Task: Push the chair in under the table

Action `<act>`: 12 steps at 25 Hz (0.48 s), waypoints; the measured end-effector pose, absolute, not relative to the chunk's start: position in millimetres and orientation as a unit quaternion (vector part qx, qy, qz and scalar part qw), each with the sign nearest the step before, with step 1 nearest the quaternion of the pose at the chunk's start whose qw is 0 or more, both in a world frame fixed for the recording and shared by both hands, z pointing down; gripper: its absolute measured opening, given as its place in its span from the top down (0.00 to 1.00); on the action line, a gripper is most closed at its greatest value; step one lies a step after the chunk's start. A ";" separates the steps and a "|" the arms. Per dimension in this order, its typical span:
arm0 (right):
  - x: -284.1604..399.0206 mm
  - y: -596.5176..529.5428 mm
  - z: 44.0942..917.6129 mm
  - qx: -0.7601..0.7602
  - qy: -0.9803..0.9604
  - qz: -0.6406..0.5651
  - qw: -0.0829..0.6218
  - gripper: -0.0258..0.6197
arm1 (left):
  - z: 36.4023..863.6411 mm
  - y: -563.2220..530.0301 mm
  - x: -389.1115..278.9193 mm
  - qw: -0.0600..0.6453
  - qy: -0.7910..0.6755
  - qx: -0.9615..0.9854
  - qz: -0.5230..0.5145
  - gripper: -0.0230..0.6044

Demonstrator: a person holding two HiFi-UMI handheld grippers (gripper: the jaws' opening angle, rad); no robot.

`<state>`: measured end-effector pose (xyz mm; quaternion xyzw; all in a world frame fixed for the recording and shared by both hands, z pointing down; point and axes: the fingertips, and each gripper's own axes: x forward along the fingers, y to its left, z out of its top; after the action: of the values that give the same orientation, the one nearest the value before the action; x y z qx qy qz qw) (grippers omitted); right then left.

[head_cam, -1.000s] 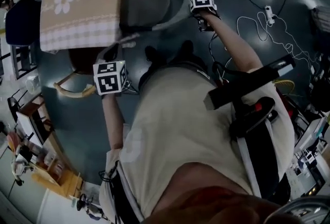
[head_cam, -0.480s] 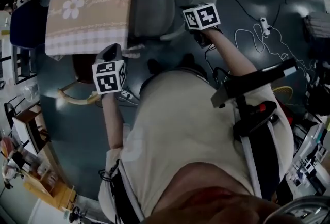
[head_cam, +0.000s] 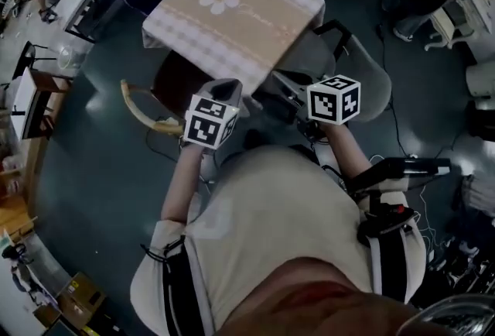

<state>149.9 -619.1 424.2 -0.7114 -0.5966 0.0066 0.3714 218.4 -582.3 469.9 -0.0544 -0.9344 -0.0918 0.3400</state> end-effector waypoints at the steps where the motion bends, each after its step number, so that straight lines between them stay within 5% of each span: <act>1: 157.7 -612.7 421.6 -0.720 -0.587 0.004 0.370 0.94 | 468.1 -575.4 225.1 0.335 -0.935 -0.066 -0.100 0.95; 12: 199.4 -617.6 421.8 -0.751 -0.543 -0.021 0.376 0.94 | 463.2 -569.9 257.1 0.321 -0.931 -0.115 -0.132 0.95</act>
<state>199.4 -617.6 421.8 -0.7507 -0.5426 -0.0214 0.3762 257.1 -569.9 463.2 -0.1147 -0.9308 -0.1318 0.3212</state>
